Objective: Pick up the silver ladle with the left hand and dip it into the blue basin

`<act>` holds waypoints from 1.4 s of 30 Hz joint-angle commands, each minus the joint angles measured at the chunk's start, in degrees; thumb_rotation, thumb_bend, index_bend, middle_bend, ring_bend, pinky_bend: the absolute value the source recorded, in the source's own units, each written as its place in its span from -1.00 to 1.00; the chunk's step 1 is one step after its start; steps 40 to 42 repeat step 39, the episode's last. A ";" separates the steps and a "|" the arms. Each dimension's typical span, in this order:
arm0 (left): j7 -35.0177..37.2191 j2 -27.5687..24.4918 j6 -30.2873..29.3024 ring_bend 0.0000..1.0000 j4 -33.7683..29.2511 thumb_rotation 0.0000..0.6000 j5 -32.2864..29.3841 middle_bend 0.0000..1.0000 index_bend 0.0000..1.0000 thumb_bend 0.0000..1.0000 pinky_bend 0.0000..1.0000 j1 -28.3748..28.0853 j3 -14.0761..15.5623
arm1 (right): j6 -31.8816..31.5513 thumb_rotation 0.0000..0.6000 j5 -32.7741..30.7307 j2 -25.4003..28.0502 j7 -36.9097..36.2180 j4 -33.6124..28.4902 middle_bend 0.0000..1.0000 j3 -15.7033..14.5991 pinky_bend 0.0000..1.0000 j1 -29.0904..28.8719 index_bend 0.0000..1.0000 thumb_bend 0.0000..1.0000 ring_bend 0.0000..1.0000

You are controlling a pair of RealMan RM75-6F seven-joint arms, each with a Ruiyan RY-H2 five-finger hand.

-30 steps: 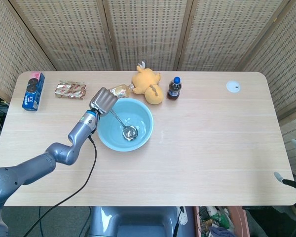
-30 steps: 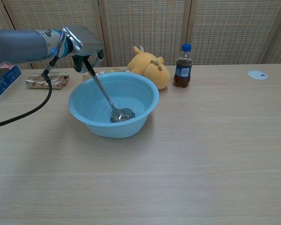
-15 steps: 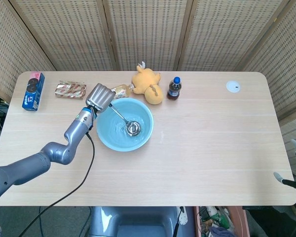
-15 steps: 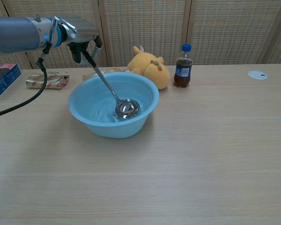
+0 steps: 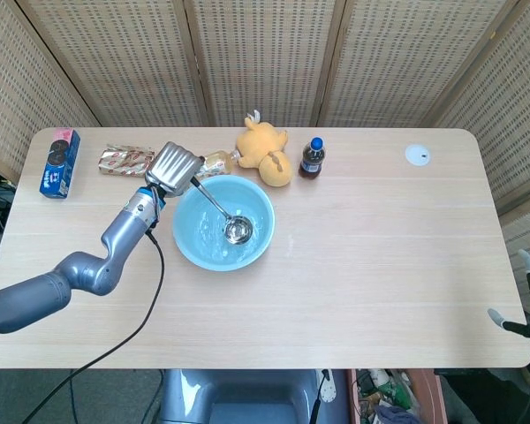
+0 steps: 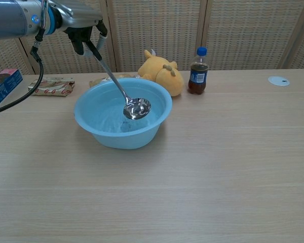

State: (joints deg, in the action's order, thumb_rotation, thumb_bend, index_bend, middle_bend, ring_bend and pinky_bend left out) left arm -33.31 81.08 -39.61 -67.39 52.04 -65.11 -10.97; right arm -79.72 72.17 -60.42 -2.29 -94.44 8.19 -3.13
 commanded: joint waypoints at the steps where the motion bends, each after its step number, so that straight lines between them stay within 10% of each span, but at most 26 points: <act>1: 0.13 -1.55 0.80 0.98 -1.30 1.00 -1.41 1.00 0.86 -0.13 1.00 -0.14 -0.06 | -0.02 1.00 -0.01 0.02 0.01 -0.07 -1.00 0.00 -1.00 0.02 -1.00 -1.00 -1.00; 15: -3.32 -8.79 7.72 0.98 -6.64 1.00 -20.35 1.00 0.87 -0.12 1.00 -6.17 2.50 | 0.51 1.00 -0.95 -0.40 1.01 0.15 -1.00 0.15 -1.00 -0.24 -1.00 -1.00 -1.00; 31: -10.74 -15.38 8.13 0.98 -13.53 1.00 -47.45 1.00 0.87 -0.11 1.00 -21.26 15.76 | 1.16 1.00 -1.83 -0.92 2.09 0.44 -1.00 0.24 -1.00 -0.61 -1.00 -1.00 -1.00; 42: -12.24 -17.53 6.72 0.98 -16.01 1.00 -52.94 1.00 0.87 -0.11 1.00 -25.57 20.07 | 1.16 1.00 -1.74 -0.82 1.79 0.52 -1.00 0.24 -1.00 -0.57 -1.00 -1.00 -1.00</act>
